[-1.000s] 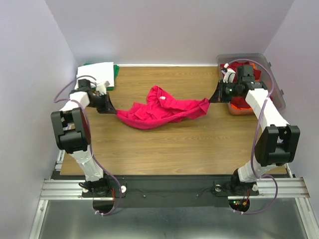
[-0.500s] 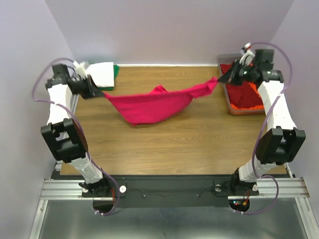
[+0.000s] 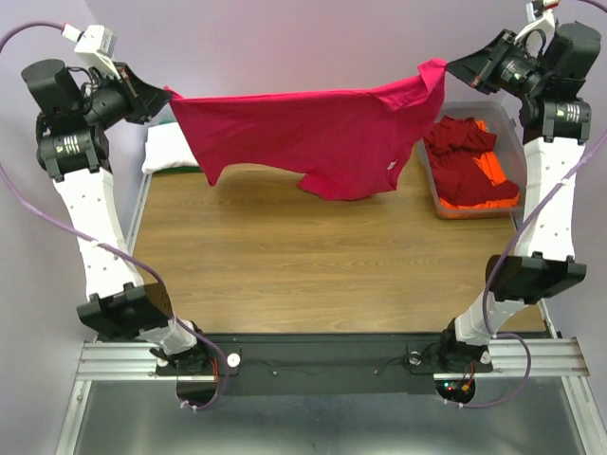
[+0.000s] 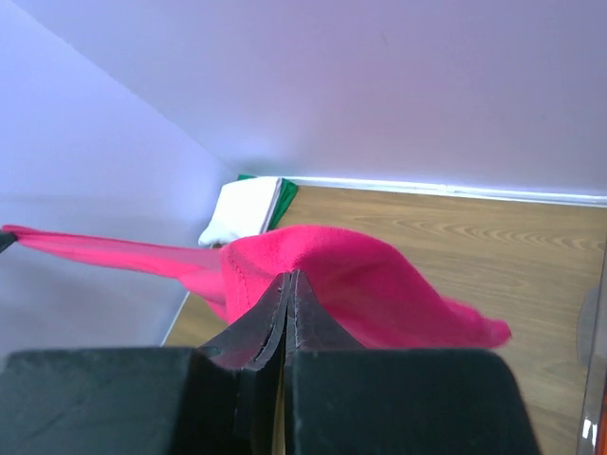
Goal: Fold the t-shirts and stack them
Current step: Flatten the tshirt out
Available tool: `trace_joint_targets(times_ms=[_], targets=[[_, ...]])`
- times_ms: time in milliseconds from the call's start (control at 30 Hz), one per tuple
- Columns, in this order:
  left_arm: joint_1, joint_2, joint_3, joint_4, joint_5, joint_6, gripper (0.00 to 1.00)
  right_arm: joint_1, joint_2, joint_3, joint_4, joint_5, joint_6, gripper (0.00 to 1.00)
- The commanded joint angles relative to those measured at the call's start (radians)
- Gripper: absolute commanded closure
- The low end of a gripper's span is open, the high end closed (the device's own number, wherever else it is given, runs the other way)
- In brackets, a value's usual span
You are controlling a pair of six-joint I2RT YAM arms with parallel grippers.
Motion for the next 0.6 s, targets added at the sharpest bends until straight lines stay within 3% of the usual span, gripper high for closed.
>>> trace_joint_targets(times_ms=[0,100,233,433,567], targets=[[0.012,-0.103,-0.083,0.062,-0.026,0.007,1.0,-0.016,-0.119,-0.041,0.047,0.072,0.007,0.99],[0.012,-0.204,-0.178,0.109,-0.054,0.004,1.0,-0.016,-0.186,-0.074,0.047,0.108,-0.007,0.99],[0.012,-0.218,-0.181,0.154,-0.074,-0.036,1.0,-0.014,-0.204,-0.052,0.047,0.148,-0.021,0.99],[0.01,-0.107,-0.115,0.225,-0.088,-0.137,1.0,-0.016,-0.092,0.037,0.074,0.184,-0.027,0.99],[-0.027,0.019,-0.013,0.274,-0.102,-0.109,1.0,-0.014,0.057,0.167,0.123,0.204,-0.019,0.99]])
